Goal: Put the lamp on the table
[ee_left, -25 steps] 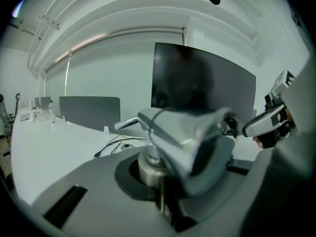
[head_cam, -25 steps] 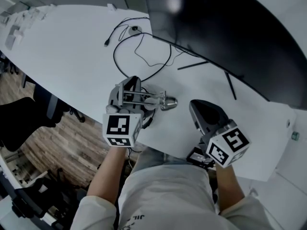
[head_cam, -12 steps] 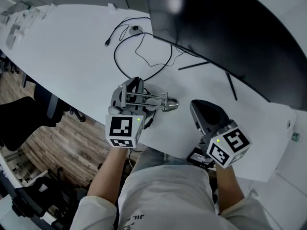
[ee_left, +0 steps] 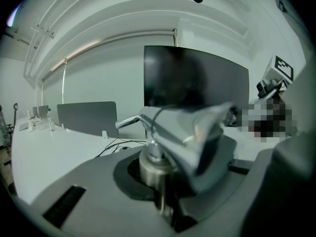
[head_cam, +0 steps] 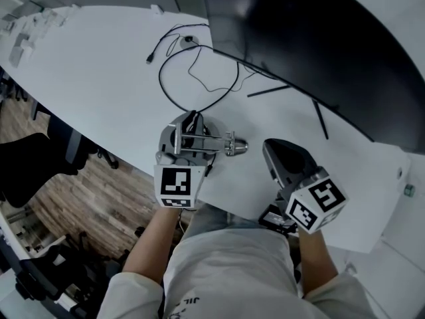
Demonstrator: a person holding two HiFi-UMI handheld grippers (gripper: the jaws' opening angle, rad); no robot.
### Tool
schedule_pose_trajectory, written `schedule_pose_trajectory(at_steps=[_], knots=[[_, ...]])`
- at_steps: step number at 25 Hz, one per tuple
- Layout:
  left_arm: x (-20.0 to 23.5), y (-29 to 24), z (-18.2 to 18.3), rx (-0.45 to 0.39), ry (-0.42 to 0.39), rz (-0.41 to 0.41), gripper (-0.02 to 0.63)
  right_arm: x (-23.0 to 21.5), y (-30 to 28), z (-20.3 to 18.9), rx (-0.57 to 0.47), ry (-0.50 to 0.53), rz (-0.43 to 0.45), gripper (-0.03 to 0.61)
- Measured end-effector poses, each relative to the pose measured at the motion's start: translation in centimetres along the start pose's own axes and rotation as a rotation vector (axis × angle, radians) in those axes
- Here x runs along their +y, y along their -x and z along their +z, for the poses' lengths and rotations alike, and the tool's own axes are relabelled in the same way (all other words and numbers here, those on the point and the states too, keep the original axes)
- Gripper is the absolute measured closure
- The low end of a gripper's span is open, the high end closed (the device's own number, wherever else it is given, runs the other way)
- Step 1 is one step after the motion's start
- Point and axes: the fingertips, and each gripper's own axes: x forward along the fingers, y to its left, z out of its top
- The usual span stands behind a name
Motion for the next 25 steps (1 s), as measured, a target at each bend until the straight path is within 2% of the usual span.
schedule_pose_trajectory(at_steps=[13, 25], knots=[[-0.2, 0.3, -0.3, -0.029, -0.032, 0.028, 0.589, 1.0, 0.4, -0.1, -0.009, 0.008, 0.018, 0.546], [-0.4, 1.3, -1.9, 0.034, -0.052, 0.038, 0.492, 1.8, 1.2, -0.5, -0.010, 0.017, 0.028, 0.546]])
